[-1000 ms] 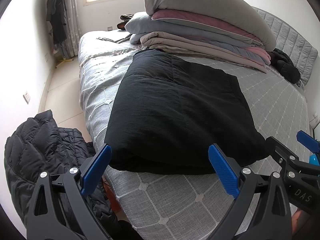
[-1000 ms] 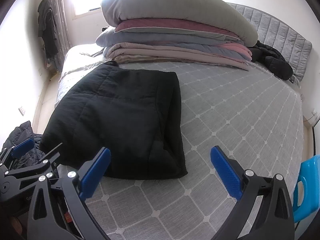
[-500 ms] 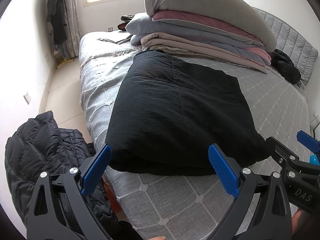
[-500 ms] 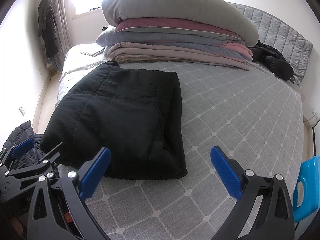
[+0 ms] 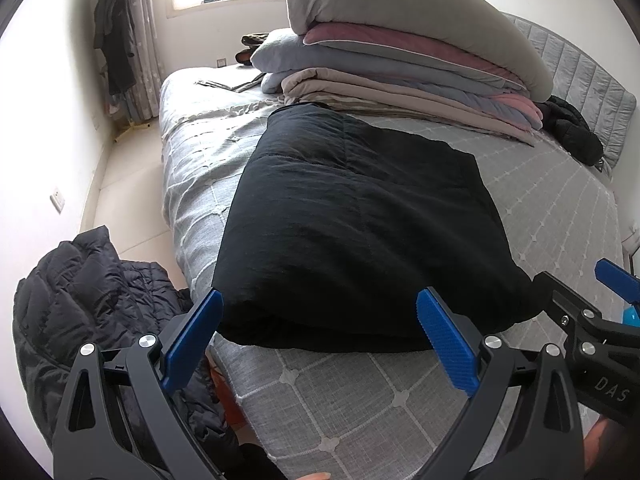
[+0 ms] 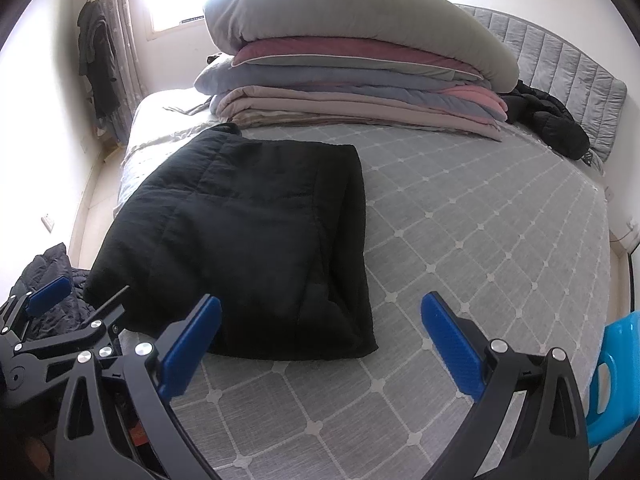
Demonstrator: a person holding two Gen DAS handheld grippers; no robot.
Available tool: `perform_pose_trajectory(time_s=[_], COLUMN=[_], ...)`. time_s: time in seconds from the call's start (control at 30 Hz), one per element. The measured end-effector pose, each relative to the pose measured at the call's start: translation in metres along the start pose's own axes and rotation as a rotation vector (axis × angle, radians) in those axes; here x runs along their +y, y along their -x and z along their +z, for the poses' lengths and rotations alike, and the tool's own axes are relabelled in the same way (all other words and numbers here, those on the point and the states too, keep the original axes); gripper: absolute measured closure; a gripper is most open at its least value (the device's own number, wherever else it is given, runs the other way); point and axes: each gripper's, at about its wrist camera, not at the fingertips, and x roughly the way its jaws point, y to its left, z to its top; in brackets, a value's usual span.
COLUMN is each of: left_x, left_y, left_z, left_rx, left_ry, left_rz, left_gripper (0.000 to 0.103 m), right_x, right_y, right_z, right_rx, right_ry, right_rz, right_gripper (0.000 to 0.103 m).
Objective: Fold large clothes
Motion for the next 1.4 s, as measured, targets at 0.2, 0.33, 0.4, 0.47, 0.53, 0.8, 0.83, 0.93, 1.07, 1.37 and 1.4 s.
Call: perform_pose_trajectory(time_s=[0.2, 0.33, 0.4, 0.47, 0.53, 0.8, 0.83, 0.93, 1.07, 1.37, 1.4], left_x=[-0.002, -0.004, -0.004, -0.006, -0.006, -0.001, 0.001, 0.004, 0.007, -0.001, -0.002], left_y=[0.002, 0.003, 0.003, 0.002, 0.002, 0.001, 0.001, 0.003, 0.004, 0.003, 0.003], left_z=[-0.001, -0.001, -0.001, -0.001, -0.001, 0.001, 0.001, 0.002, 0.001, 0.001, 0.001], left_rx=[-0.006, -0.009, -0.01, -0.009, -0.008, -0.004, -0.009, -0.018, -0.02, -0.033, -0.036], left_ry=[-0.006, -0.011, -0.013, -0.014, -0.015, 0.013, 0.02, 0.035, 0.046, 0.015, 0.004], left_rz=[0.01, 0.015, 0.015, 0.016, 0.014, -0.006, -0.009, -0.009, -0.014, 0.026, 0.036], left_gripper=[0.009, 0.009, 0.009, 0.009, 0.009, 0.009, 0.009, 0.009, 0.009, 0.009, 0.009], right_x=[-0.001, -0.002, -0.003, -0.004, -0.005, -0.028, -0.031, -0.048, -0.084, -0.109, -0.108], right_y=[0.001, 0.0, 0.0, -0.001, -0.001, 0.02, 0.015, -0.003, 0.004, -0.041, -0.045], right_z=[0.0, 0.0, 0.001, 0.001, 0.001, 0.007, 0.008, 0.011, 0.013, -0.001, -0.002], right_rx=[-0.006, -0.005, -0.004, 0.0, -0.003, -0.162, -0.158, -0.071, -0.121, 0.065, 0.076], right_ry=[-0.002, -0.006, -0.007, -0.01, -0.013, -0.079, -0.053, -0.06, -0.15, -0.264, -0.262], right_rz=[0.009, 0.013, 0.015, 0.021, 0.029, 0.16, 0.21, 0.339, 0.413, 0.473, 0.479], right_gripper=[0.007, 0.007, 0.007, 0.007, 0.007, 0.007, 0.007, 0.007, 0.007, 0.007, 0.007])
